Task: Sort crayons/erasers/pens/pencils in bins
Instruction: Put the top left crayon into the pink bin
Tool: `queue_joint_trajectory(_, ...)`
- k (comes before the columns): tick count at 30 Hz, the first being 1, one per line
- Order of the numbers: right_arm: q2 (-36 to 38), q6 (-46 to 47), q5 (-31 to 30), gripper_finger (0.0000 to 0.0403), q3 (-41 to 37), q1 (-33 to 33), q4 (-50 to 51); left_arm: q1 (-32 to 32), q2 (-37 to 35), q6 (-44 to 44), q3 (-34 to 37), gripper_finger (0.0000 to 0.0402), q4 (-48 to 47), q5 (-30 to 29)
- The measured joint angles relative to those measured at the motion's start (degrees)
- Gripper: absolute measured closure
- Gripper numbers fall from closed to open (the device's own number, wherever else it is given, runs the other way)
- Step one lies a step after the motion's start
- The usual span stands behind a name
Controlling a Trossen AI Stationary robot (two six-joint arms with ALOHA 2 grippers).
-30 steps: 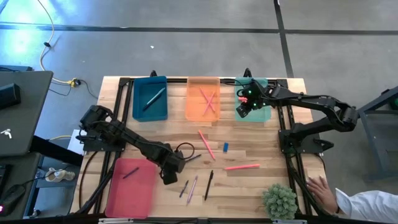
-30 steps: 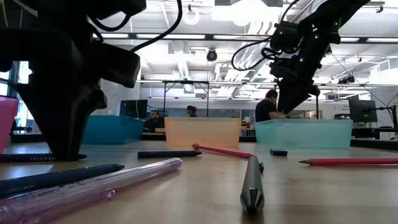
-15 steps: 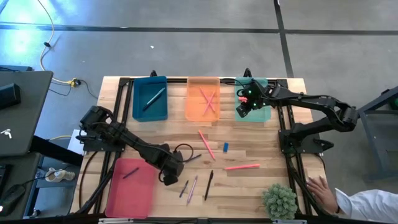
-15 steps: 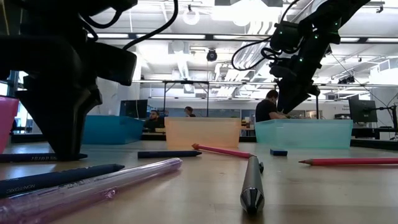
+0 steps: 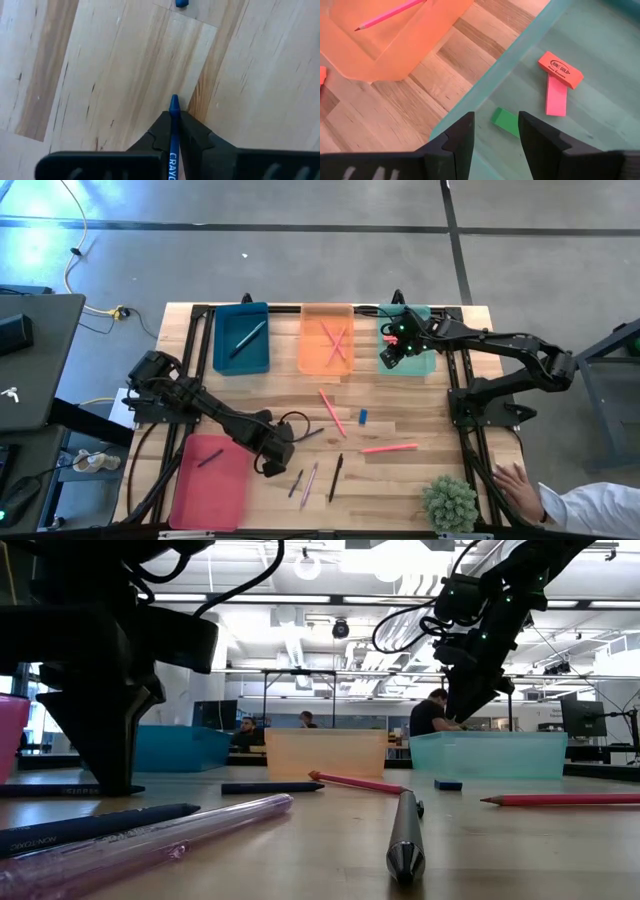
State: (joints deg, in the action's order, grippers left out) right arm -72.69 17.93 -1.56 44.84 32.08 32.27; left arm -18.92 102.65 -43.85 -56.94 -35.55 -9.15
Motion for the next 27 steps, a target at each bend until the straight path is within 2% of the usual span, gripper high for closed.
queue_joint_trajectory(17,0.0,-0.42,0.0,0.0258,-0.01,-0.02,0.0,0.14,-0.07,1.29,-1.45,0.04,0.85,-0.09)
queue_joint_trajectory(27,0.0,-0.44,0.0,0.0258,-0.02,-0.01,0.01,0.24,-4.68,2.26,-2.66,0.0401,-1.72,-0.13)
